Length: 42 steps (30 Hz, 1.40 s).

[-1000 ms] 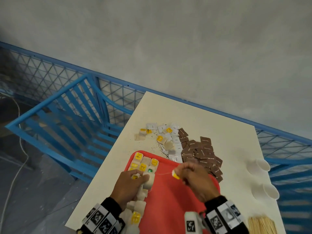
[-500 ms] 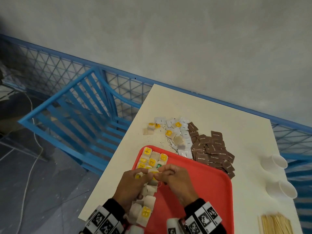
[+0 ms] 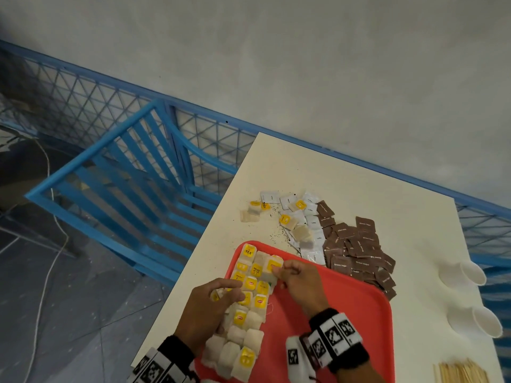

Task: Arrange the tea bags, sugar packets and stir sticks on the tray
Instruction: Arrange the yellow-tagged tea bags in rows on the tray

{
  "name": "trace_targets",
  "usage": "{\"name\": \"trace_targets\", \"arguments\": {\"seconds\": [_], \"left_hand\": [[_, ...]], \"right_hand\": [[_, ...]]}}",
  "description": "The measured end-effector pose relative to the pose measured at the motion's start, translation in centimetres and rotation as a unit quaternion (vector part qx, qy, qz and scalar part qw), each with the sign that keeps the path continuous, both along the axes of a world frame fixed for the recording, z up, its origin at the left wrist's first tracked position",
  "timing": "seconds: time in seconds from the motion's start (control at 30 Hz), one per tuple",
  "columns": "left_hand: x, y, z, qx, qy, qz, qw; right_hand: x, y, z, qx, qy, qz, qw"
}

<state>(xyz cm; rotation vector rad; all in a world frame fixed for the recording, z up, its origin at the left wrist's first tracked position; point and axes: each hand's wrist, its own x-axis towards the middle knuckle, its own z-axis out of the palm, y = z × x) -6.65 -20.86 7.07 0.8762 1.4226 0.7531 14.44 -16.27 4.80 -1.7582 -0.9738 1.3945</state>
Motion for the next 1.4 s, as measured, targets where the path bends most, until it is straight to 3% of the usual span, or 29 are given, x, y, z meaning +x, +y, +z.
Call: {"name": "trace_targets", "arguments": {"seconds": [0.27, 0.4, 0.63, 0.8, 0.93, 1.07, 1.17, 1.4], "left_hand": [[-2.8, 0.4, -0.3, -0.013, 0.006, -0.001, 1.0], [-3.2, 0.8, 0.1, -0.026, -0.009, 0.013, 1.0], [-3.7, 1.6, 0.3, -0.052, -0.059, 0.033, 0.996], [-3.1, 2.7, 0.8, -0.112, -0.19, 0.087, 0.971], [-2.2, 3.2, 1.0, -0.136, -0.281, 0.096, 0.945], [-0.9, 3.5, 0.7, -0.147, -0.33, 0.09, 0.928], [1.0, 3.4, 1.2, -0.147, -0.326, 0.079, 0.931], [5.6, 2.2, 1.6, -0.144, -0.324, 0.045, 0.934]], "right_hand": [[-1.1, 6.2, -4.0, -0.061, -0.065, 0.013, 0.996], [-2.0, 6.9, -5.3, -0.077, -0.152, 0.027, 0.985], [-3.3, 6.3, -5.3, -0.023, -0.248, 0.02, 0.968], [-4.1, 5.5, -5.0, 0.063, -0.352, 0.163, 0.919], [-3.9, 5.1, -3.6, 0.036, -0.335, 0.216, 0.917], [-3.0, 3.0, 1.6, 0.148, -0.244, 0.178, 0.942], [-2.9, -0.3, 6.2, 0.172, -0.156, 0.202, 0.952], [-0.8, -4.4, 7.7, 0.187, -0.252, 0.25, 0.916]]}}
